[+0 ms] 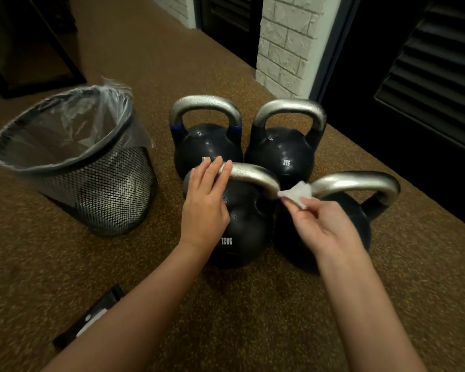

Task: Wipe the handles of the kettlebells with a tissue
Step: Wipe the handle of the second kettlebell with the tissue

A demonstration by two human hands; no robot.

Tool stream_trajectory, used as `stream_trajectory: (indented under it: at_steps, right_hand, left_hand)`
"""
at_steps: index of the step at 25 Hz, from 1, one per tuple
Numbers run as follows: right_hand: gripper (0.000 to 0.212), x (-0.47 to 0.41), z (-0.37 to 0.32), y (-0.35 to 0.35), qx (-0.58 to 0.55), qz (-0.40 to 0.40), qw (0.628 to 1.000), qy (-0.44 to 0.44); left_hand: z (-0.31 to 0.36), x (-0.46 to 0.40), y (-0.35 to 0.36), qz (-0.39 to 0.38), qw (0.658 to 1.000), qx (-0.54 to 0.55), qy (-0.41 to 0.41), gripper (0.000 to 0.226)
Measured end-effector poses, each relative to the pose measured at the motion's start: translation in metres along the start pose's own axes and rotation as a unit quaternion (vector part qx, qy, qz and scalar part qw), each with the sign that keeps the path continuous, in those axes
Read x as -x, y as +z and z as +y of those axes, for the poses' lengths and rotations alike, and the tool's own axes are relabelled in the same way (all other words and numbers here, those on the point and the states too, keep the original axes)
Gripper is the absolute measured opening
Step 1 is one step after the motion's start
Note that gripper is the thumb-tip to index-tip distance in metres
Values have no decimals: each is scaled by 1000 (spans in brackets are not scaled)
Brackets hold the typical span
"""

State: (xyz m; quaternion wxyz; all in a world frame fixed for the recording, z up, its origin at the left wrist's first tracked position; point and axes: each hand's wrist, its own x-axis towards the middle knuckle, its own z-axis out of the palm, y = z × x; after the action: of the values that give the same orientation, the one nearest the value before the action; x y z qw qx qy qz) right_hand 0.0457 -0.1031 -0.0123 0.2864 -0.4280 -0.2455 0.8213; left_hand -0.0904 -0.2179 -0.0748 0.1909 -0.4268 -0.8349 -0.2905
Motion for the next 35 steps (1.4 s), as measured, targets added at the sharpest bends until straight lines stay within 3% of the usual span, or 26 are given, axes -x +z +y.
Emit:
stream_trajectory:
  at_steps: [2, 5, 7, 9, 13, 17, 19, 22, 24, 26, 28, 32, 35]
  right_hand:
    - [43, -15, 3, 3, 132, -13, 990, -49]
    - [39, -28, 23, 14, 228, -12, 964, -137]
    - [38, -32, 36, 23, 401, -17, 888, -223]
    - [52, -35, 38, 27, 535, -14, 796, -283]
    - [60, -27, 48, 15, 584, -93, 692, -414]
    - [57, -35, 30, 25, 643, -73, 676, -353]
    - [58, -32, 22, 40, 693, -61, 641, -323]
    - [63, -24, 25, 44, 721, -97, 584, -360]
    - [66, -17, 27, 36, 712, -106, 580, -381]
    - [61, -14, 19, 41, 719, -91, 592, -351]
    - [52, -15, 12, 54, 749, -77, 580, -312]
    - [55, -13, 23, 57, 763, -111, 506, -386]
    - [75, -17, 31, 32, 733, -155, 516, -415]
  left_hand:
    - [0, 0, 1, 5, 1000, -1, 2, 60]
    - [1, 0, 1, 6, 1000, -2, -1, 60]
    - [1, 0, 2, 4, 1000, -5, -1, 61]
    - [0, 0, 2, 0, 1000, -5, 0, 61]
    - [0, 0, 3, 3, 1000, -8, 1, 61]
    - [0, 1, 3, 4, 1000, -9, 1, 61]
    - [1, 1, 3, 2, 1000, -12, 0, 61]
    - [1, 2, 1, -2, 1000, -14, 3, 61]
    - [-2, 2, -3, -17, 1000, -1, 12, 61]
    - [-6, 2, -6, -29, 999, 18, 17, 59]
    - [-9, 2, -8, -26, 999, 32, 0, 57]
    - [-12, 1, -6, -15, 997, 63, -32, 53]
    - [-17, 1, -4, -14, 997, 72, -18, 52]
